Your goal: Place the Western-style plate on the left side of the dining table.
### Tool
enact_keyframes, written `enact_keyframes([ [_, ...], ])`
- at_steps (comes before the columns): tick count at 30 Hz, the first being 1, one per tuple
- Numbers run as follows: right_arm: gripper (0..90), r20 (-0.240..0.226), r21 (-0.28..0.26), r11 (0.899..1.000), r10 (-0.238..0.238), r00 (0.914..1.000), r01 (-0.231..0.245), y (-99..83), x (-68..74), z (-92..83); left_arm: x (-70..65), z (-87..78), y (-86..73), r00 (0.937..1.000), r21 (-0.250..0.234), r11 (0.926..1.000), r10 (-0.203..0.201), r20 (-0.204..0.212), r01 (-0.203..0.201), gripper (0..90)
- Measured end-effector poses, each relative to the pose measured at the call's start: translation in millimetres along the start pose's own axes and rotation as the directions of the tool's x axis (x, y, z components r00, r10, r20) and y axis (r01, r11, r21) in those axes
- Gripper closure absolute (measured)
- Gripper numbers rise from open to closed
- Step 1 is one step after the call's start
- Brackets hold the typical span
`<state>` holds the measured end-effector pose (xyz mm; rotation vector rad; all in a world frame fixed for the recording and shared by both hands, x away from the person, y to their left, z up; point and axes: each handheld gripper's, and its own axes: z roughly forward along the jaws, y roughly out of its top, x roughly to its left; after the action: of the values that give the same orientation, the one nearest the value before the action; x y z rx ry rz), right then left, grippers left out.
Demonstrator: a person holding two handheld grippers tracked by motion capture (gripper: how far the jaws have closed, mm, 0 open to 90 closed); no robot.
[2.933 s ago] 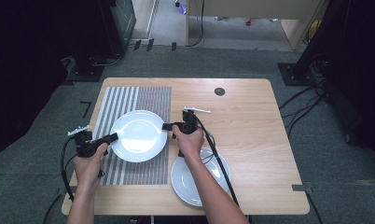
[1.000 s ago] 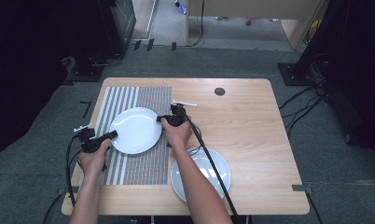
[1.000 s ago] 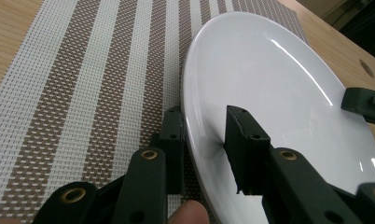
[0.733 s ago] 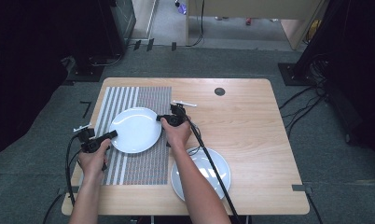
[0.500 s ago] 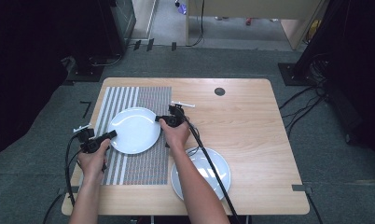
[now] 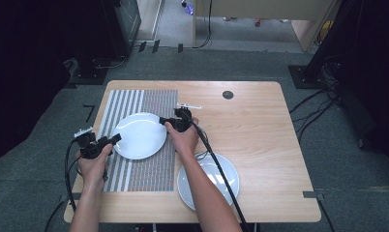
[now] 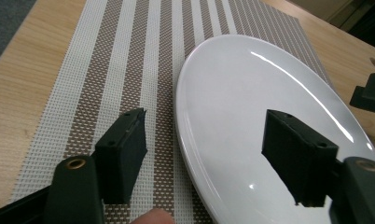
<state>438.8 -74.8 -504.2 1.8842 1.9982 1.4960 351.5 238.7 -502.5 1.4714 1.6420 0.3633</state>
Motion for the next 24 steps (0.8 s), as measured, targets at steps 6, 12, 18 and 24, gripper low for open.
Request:
enact_keyframes([
  [6,37.4,-0.001,0.015,0.998,-0.068,0.9977,0.068,3.0,6.9,-11.9,-3.1,-10.8,-0.7,0.9996,-0.012,0.9998,0.015,0.023,-0.015,22.1],
  [12,33.2,-0.051,0.022,0.991,-0.131,0.9900,0.133,2.5,15.0,-29.7,-5.9,-26.8,-1.6,0.9980,-0.023,0.9994,0.026,0.058,-0.025,14.8],
  [18,31.8,-0.002,0.006,0.979,-0.205,0.9788,0.205,0.8,11.7,-53.5,-10.3,-36.8,-10.8,0.9967,-0.005,0.9981,0.062,0.053,-0.061,13.6],
  [24,30.6,0.007,0.004,0.977,-0.215,0.9766,0.215,-5.0,4.2,-68.4,-14.3,-43.5,-17.9,0.9972,0.020,0.9971,0.074,0.014,-0.074,13.6],
])
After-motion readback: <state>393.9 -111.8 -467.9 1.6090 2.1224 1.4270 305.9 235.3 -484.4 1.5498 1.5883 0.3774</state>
